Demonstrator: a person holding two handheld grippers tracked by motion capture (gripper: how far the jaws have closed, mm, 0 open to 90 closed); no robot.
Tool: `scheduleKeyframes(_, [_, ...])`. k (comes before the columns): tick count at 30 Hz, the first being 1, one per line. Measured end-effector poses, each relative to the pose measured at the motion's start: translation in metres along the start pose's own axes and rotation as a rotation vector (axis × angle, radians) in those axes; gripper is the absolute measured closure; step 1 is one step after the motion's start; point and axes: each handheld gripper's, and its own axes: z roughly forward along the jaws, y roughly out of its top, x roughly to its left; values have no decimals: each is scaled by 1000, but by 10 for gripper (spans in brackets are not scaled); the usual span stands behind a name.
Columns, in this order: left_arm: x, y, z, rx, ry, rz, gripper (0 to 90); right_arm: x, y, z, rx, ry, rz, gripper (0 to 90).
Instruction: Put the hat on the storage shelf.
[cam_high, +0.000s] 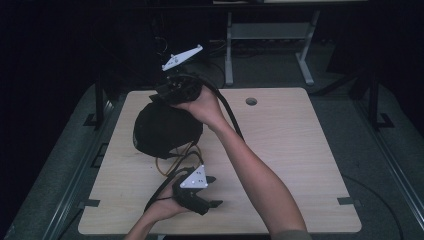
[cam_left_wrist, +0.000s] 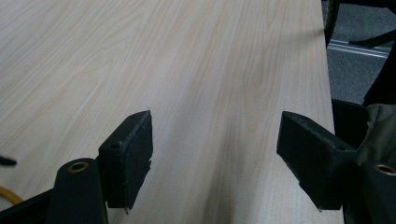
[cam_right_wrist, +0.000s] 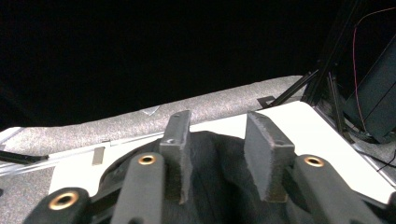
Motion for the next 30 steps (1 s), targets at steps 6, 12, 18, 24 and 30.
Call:
scheduleKeyframes(6, [2,-2,-2,-3,11,-12,268,-5,-6,-15,-3,14,27,507])
scheduleKeyframes(12, [2,-2,-2,-13,16,-32,267,-9,-11,-25,-2,11,39,450])
scheduleKeyframes(18, [3,-2,-2,-23,21,-43,265,-14,-19,-36,-6,4,69,398])
scheduleKeyframes(24, [3,-2,-2,-17,22,-42,262,-18,-24,-47,-11,4,85,355])
scheduleKeyframes(30, [3,-2,-2,-19,26,-41,257,-22,-31,-58,-18,-6,109,331])
